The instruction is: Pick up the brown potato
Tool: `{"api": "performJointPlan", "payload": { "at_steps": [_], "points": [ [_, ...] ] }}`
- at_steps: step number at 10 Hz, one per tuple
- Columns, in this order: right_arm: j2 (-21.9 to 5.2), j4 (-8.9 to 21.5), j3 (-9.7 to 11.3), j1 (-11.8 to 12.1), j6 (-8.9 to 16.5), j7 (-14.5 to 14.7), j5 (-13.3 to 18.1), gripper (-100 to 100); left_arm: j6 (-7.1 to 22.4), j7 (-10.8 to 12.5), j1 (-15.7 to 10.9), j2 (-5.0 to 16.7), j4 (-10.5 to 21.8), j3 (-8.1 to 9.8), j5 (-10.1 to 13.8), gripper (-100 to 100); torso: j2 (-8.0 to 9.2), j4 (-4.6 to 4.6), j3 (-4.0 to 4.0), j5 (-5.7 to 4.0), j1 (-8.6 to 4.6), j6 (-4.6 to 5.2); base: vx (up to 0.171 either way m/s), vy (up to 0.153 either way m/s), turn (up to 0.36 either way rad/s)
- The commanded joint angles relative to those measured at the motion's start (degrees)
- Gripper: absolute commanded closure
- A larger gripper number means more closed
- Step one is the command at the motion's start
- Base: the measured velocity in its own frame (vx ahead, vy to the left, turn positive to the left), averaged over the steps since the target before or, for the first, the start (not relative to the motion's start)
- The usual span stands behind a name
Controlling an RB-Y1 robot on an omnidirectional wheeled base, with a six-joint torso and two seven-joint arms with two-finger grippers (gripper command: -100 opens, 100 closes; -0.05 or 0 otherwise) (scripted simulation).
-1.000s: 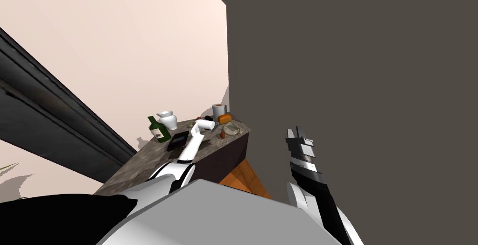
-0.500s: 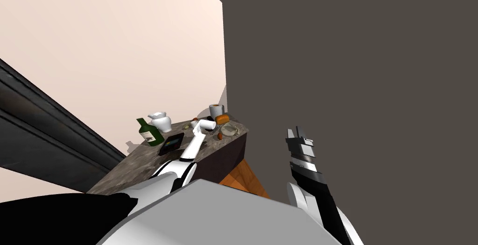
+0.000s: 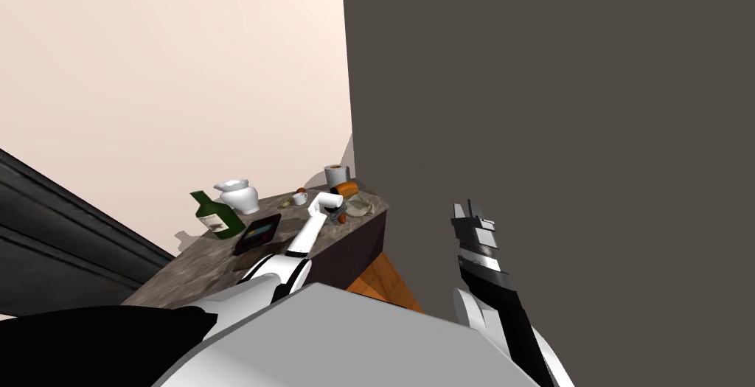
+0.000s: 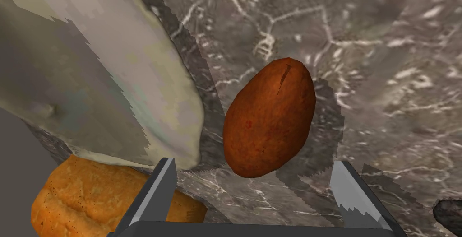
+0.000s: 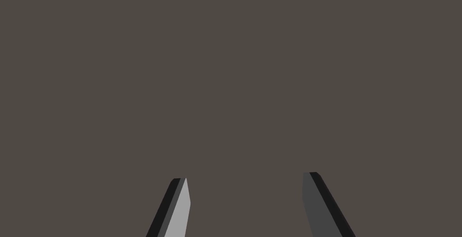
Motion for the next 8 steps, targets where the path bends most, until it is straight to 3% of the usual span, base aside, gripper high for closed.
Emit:
{"api": "performJointPlan", "payload": {
  "at_steps": [1, 2, 4, 5, 6, 8],
  "points": [
    [0.0, 0.0, 0.0, 0.0, 0.0, 0.0, 0.0, 0, 0.0, 0.0, 0.0, 0.0, 0.0, 0.00, 0.0, 0, 0.00, 0.00, 0.00, 0.00, 0.00, 0.00, 0.000, 0.000, 0.000],
    [0.0, 0.0, 0.0, 0.0, 0.0, 0.0, 0.0, 0, -1.8, 0.3, 0.3, -0.2, 1.3, -0.35, -0.2, -100, 0.06, 0.01, 0.03, 0.01, 0.03, 0.00, 0.011, 0.010, -0.025],
    [0.0, 0.0, 0.0, 0.0, 0.0, 0.0, 0.0, 0, -3.5, 0.5, 0.6, -0.5, 2.7, -0.69, -0.5, -100, 0.03, 0.01, 0.02, 0.03, 0.12, 0.00, 0.020, 0.020, -0.020],
    [0.0, 0.0, 0.0, 0.0, 0.0, 0.0, 0.0, 0, -2.8, 0.5, 0.3, -0.4, 2.4, -0.59, -0.4, -100, 0.02, 0.00, 0.01, 0.03, 0.13, 0.00, 0.008, 0.008, -0.004],
    [0.0, 0.0, 0.0, 0.0, 0.0, 0.0, 0.0, 0, -3.0, 0.5, 0.3, -0.4, 2.5, -0.62, -0.4, 100, 0.05, 0.01, 0.03, 0.02, 0.09, -0.01, 0.000, 0.003, 0.013],
    [0.0, 0.0, 0.0, 0.0, 0.0, 0.0, 0.0, 0, -3.0, 0.5, 0.4, -0.4, 2.5, -0.61, -0.4, 100, 0.06, 0.02, 0.04, 0.02, 0.04, 0.02, 0.000, 0.000, 0.000]
  ]
}}
